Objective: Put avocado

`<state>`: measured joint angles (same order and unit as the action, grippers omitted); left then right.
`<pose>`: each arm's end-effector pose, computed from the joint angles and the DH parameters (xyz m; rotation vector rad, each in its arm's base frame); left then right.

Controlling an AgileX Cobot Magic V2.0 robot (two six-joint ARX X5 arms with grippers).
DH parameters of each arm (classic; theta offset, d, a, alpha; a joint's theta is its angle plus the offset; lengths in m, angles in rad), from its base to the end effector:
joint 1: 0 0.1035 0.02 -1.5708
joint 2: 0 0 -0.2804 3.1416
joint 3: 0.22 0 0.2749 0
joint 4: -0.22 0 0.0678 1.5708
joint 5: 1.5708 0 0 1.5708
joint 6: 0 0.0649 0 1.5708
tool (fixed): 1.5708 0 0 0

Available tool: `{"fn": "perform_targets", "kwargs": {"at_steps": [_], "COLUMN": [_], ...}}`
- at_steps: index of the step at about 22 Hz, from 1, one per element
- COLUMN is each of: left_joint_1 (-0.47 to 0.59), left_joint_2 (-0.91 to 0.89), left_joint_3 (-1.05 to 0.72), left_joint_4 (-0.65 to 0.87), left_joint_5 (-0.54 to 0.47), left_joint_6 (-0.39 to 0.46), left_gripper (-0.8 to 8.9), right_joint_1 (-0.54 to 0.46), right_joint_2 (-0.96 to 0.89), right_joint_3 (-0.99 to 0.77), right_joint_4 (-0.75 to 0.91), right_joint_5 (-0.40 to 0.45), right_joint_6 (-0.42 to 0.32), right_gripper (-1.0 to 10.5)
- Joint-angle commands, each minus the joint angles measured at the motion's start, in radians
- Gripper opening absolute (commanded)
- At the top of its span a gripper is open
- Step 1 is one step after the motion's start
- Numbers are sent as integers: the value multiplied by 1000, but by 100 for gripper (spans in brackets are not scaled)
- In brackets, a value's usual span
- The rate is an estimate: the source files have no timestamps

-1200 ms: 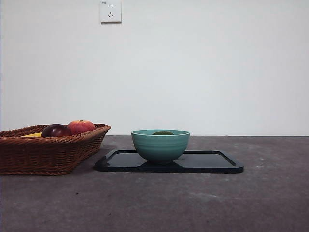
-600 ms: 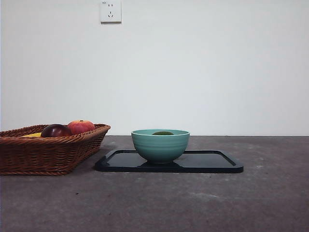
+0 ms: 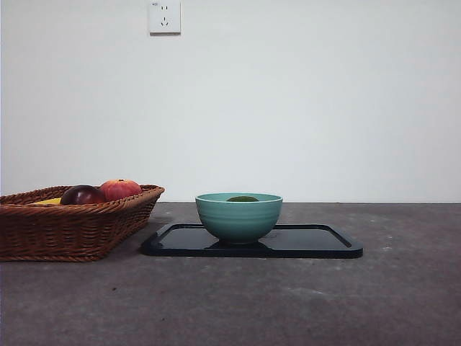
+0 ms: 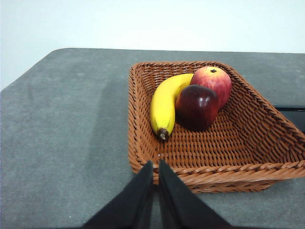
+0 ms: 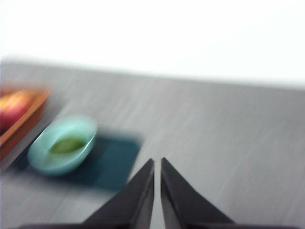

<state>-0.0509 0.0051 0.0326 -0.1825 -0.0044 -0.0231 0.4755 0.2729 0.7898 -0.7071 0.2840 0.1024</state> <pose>0.1371 -0.0067 0.1518 -0.0188 0.1555 -0.0446 0.0806 0.0211 0.3392 0.0312 0.1864 0.1816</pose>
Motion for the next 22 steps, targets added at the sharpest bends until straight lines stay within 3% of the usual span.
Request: {"fn": "perform_targets", "kwargs": {"at_steps": [1, 4, 8, 13, 22], "left_joint_1": [-2, -2, -2, -2, -2], "left_joint_2": [-2, -2, -2, -2, -2], "left_joint_3": [-21, -21, -21, -21, -21], "left_joint_4": [-8, -8, -8, -8, -8], "left_joint_5": [-6, -6, -6, -6, -6], "left_joint_6": [12, 12, 12, 12, 12], "left_gripper": [18, 18, 18, 18, 18], "right_joint_1": [-106, -238, -331, -406, -482], "right_joint_2": [-43, -95, -145, -202, -269], "right_joint_3": [-134, -338, -496, -631, -714], "right_joint_4": [199, 375, 501, 622, 600], "right_joint_5": [-55, -171, -269, -284, -285], "right_joint_6": [-142, -201, -244, -245, -241], "right_gripper": [20, 20, 19, 19, 19]}}
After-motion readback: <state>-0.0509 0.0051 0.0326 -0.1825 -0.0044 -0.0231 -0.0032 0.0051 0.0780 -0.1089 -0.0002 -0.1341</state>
